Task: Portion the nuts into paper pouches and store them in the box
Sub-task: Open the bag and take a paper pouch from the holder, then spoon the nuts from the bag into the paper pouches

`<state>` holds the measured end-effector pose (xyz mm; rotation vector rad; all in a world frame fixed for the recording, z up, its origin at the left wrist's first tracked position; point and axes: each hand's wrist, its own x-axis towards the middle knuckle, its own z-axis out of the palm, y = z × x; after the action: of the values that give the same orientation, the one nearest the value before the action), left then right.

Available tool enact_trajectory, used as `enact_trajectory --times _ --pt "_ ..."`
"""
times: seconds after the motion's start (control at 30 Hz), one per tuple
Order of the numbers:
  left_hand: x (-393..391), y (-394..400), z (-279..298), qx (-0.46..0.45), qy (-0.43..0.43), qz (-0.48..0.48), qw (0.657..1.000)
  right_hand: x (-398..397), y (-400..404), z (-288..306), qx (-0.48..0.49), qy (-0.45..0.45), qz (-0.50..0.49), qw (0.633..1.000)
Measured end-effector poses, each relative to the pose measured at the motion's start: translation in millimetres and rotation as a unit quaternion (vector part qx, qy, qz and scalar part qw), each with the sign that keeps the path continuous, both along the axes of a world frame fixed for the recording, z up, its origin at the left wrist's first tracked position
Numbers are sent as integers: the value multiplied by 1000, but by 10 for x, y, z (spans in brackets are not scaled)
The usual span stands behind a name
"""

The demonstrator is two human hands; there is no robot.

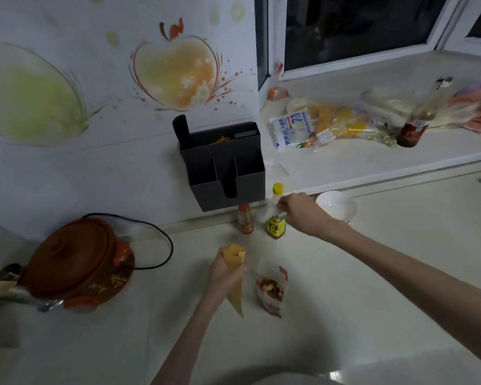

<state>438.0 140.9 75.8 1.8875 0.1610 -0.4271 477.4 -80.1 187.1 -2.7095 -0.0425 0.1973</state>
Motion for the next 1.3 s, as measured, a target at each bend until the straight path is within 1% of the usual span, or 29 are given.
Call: enact_trajectory --times 0.1,0.13,0.2,0.3,0.4,0.5,0.67,0.73,0.8,0.9,0.93,1.0,1.1,1.17,1.23,1.27,1.3 --pt "-116 -54 -61 8 27 20 999 -217 -140 -247 111 93 -33 989" --pt "-150 -80 -75 9 30 24 999 -267 -174 -326 131 121 -44 983" --pt "-221 -132 -109 3 38 24 999 -355 -235 -480 143 173 -40 974" --pt "-315 -208 -153 18 59 35 997 -471 -277 -631 121 208 3 971" --pt "-407 -296 -202 21 64 42 997 -569 -304 -703 62 203 33 977" --pt "-484 -405 -198 27 67 67 995 -632 -287 -685 2 191 86 978" --pt "-543 -669 -96 11 61 38 997 -703 -180 -593 -87 111 193 971" --pt "-528 -763 -91 5 59 47 997 -704 -107 -598 -116 85 227 963" --pt "-506 -822 -137 12 59 54 997 -667 -12 -618 -129 90 249 956" --pt "-468 -860 -216 19 60 37 997 -523 127 -720 -145 156 238 948" --pt "-454 -862 -234 21 60 35 997 -474 156 -757 -153 166 235 945" --pt "-414 -864 -258 32 54 27 998 -380 187 -840 -168 156 238 944" --pt "-387 -877 -287 34 64 19 997 -312 146 -976 -142 123 250 950" --pt "-400 -854 -333 18 80 6 997 -295 48 -1074 -105 127 239 957" --pt "-397 -800 -392 -5 98 14 995 -278 -95 -1169 -68 147 206 965" --pt "-388 -764 -428 -4 99 25 995 -271 -183 -1207 -44 161 180 969" --pt "-371 -722 -474 19 94 35 995 -267 -271 -1242 -24 169 153 973"
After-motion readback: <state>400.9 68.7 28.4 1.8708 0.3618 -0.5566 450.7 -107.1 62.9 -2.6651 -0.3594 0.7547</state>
